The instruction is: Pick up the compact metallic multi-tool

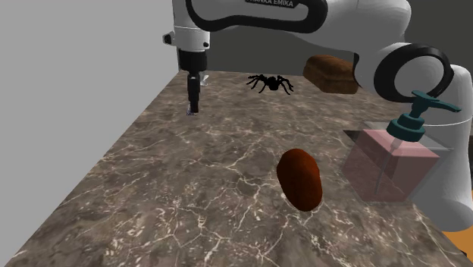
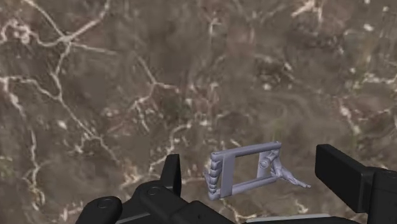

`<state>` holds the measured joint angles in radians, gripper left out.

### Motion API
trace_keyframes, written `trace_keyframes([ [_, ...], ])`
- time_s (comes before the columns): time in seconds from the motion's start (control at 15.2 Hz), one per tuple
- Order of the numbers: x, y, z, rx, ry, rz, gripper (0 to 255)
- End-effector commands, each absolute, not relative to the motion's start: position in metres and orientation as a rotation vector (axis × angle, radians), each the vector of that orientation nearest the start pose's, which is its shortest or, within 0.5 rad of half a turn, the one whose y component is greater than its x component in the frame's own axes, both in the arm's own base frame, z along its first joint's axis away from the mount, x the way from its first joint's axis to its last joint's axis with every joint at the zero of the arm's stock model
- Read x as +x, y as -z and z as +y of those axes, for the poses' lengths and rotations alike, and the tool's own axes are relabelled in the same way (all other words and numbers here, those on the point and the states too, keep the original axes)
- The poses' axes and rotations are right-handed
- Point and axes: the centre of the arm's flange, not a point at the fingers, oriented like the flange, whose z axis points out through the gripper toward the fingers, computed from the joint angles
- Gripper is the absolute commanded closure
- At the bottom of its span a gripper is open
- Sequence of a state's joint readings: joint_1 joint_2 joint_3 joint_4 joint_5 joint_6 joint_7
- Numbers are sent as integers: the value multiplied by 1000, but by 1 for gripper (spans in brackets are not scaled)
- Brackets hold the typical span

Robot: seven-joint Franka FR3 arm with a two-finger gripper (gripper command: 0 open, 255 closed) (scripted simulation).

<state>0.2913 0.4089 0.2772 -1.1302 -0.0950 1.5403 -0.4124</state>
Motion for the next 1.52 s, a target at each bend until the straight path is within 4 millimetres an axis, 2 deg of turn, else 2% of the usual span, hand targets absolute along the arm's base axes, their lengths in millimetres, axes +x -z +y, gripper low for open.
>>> trace_keyframes([
  [0.0, 588, -572, 314, -2777, 22, -1437, 0],
  [0.13, 588, -572, 314, -2777, 22, -1437, 0],
  [0.2, 588, -573, 315, -2777, 22, -1436, 255],
  [0.79, 588, -572, 314, -2777, 22, -1437, 255],
  [1.45, 588, -625, 314, -2777, 22, -1437, 255],
])
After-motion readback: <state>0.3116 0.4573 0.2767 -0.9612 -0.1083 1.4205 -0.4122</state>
